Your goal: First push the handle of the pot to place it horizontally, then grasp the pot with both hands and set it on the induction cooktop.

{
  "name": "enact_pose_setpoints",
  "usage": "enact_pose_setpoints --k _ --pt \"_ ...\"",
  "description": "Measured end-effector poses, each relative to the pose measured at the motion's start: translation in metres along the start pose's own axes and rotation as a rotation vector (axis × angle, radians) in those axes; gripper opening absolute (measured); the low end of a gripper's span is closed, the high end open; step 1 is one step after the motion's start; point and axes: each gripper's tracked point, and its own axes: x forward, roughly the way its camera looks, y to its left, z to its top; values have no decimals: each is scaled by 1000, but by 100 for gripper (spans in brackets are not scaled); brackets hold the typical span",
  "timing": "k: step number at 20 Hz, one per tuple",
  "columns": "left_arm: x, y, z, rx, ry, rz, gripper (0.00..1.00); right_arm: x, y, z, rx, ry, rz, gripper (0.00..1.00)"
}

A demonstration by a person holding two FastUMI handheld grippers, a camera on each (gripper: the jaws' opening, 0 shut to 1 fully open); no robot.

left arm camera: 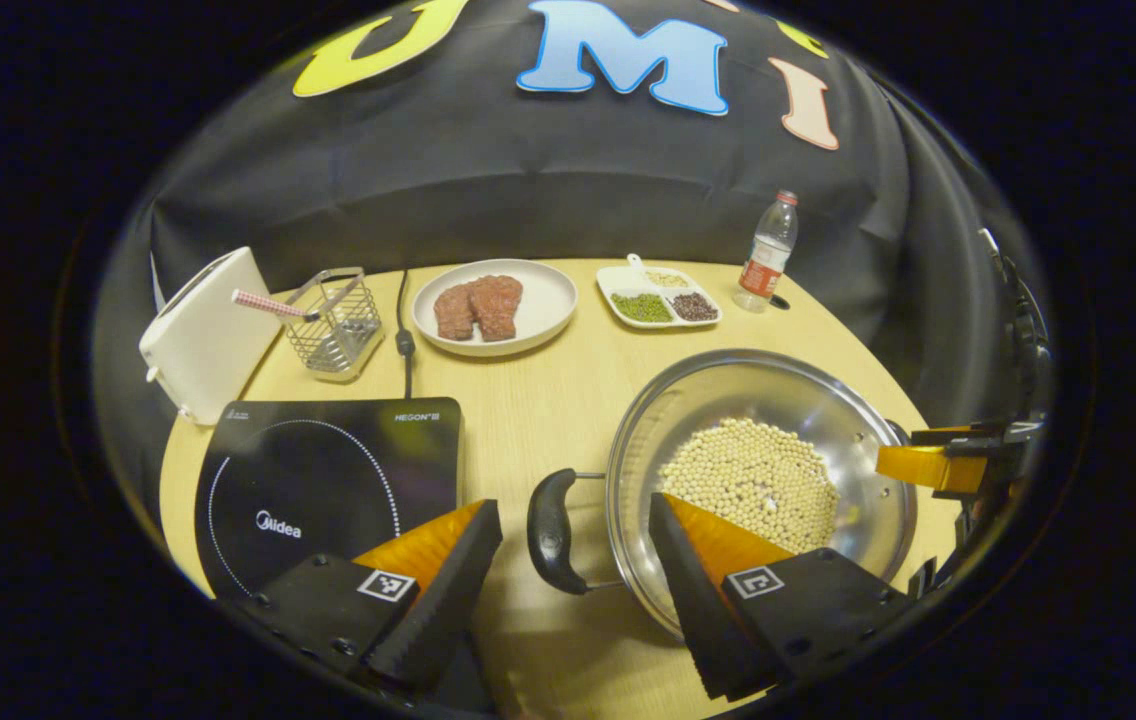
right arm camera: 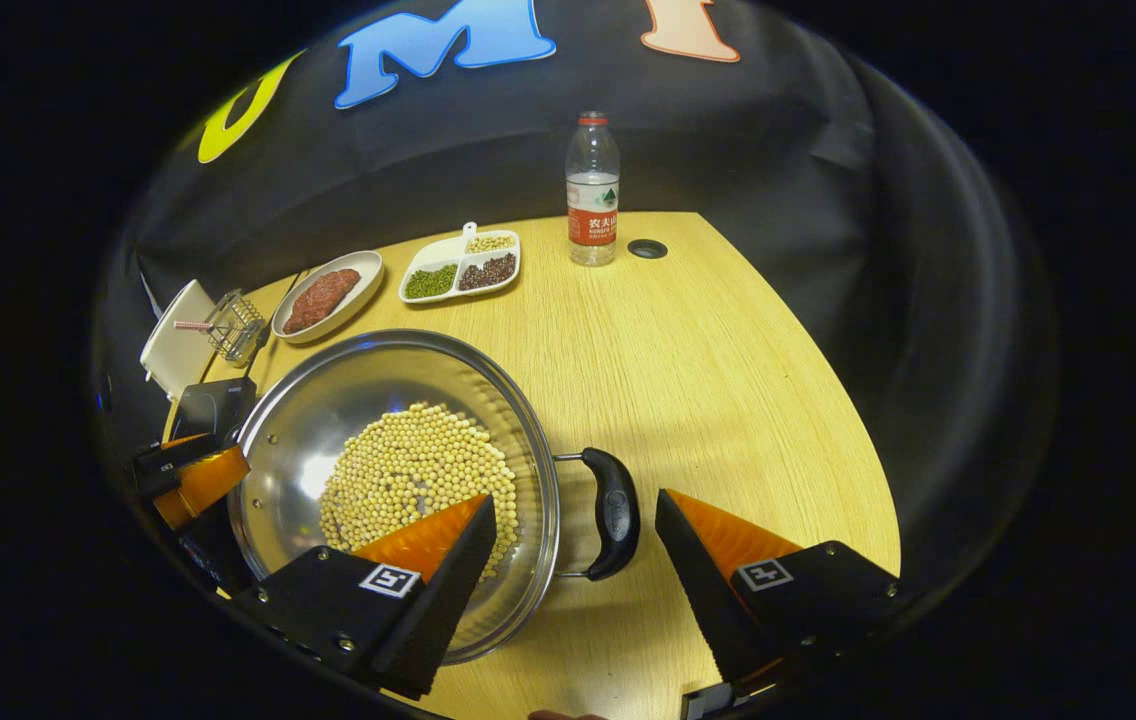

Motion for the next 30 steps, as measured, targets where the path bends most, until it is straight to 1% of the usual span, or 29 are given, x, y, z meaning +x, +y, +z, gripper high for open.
enact_pose_setpoints --k 1,3,4,5,6,7,8,9,10,11,12,13,14,15,18,19,20,23,24,25,26,27,28,29,30 --pt "3 2 2 6 -4 5 97 3 -1 0 1 -3 -7 99" --pt "9 3 1 3 -7 10 99 12 -3 -2 4 -4 -28 99" --pt "12 2 -2 0 -2 9 89 15 -4 -5 8 3 -35 95" --pt "15 4 -4 1 3 15 90 17 -3 -6 14 8 -36 93" --pt "18 4 -6 1 7 14 87 22 -4 -11 18 16 -42 90" --pt "20 4 -7 1 9 14 85 25 -5 -14 20 23 -48 86" --pt "21 5 -8 2 8 14 84 23 -4 -15 30 21 -48 84" --pt "23 3 -9 5 8 9 79 34 -4 -18 39 33 -47 72" --pt "21 2 -8 8 8 3 74 27 -4 -16 51 33 -47 71" --pt "21 2 -7 20 7 4 74 31 -3 -18 55 36 -54 69" --pt "22 2 -9 27 4 2 67 29 -3 -17 52 32 -56 64" --pt "23 2 -8 24 3 0 67 30 -2 -18 45 38 -56 67" --pt "23 1 -9 23 1 -2 68 27 -2 -13 51 31 -54 67" --pt "23 1 -8 21 -3 -1 64 30 -1 -16 52 42 -55 63" --pt "23 1 -8 47 -6 7 57 28 -1 -15 53 51 -50 62" --pt "22 2 -8 46 -1 5 60 22 1 -17 85 50 -48 62" --pt "22 1 -8 43 -9 5 60 28 1 -15 91 64 -43 53" --pt "20 2 -7 46 -5 9 60 27 2 -17 80 70 -37 53" --pt "19 3 -6 41 -6 11 56 27 4 -18 88 73 -34 53" --pt "16 3 -5 42 -9 13 56 26 5 -18 91 74 -29 53" --pt "14 5 -3 47 -13 16 59 25 6 -19 92 73 -26 53" --pt "12 5 -1 51 -16 16 56 22 7 -19 93 73 -26 53" --pt "10 5 0 51 -17 14 59 17 7 -17 95 70 -27 53" --pt "8 6 3 47 -22 11 59 12 8 -15 98 67 -28 53" --pt "4 7 5 47 -27 9 56 7 7 -14 98 64 -28 53"
